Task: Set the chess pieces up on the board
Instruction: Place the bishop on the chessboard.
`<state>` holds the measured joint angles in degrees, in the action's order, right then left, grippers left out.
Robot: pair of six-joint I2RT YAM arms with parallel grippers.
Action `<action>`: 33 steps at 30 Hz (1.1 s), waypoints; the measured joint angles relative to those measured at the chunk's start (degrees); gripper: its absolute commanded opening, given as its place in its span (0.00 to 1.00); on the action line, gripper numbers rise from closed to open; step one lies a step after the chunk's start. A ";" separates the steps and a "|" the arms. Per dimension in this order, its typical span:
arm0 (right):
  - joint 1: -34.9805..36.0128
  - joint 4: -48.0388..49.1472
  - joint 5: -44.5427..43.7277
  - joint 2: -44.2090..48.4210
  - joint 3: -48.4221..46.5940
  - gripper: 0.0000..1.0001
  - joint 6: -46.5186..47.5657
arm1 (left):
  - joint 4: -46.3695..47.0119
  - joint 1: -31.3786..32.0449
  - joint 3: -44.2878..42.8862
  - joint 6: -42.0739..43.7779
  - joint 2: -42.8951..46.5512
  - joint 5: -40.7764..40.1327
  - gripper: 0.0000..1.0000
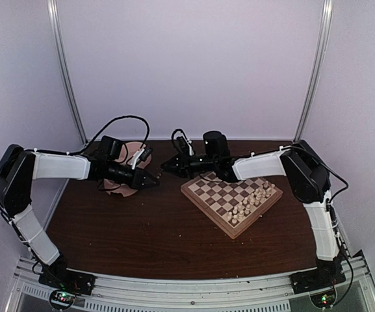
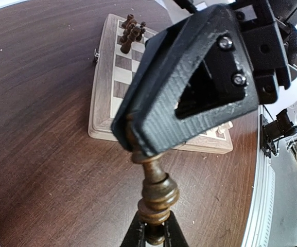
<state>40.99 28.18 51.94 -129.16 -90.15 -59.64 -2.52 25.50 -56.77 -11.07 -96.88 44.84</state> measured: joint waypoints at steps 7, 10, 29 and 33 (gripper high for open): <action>-2.10 -10.99 -2.99 6.91 3.72 0.06 11.37 | -2.51 0.00 -0.13 0.35 0.02 -0.61 0.00; -3.21 -23.19 -12.52 13.75 5.40 0.06 24.76 | -3.48 0.00 -0.13 0.55 0.11 -1.20 0.00; -0.83 -22.88 -42.36 18.95 24.09 0.14 53.72 | -8.15 2.58 -1.75 2.01 0.59 -4.17 0.00; -0.83 -20.57 -42.36 17.92 24.41 0.24 53.79 | -8.81 2.89 -1.75 2.21 0.59 -5.09 0.00</action>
<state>40.16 7.62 9.58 -111.24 -65.73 -5.85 -11.33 28.38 -58.52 -8.86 -96.29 39.75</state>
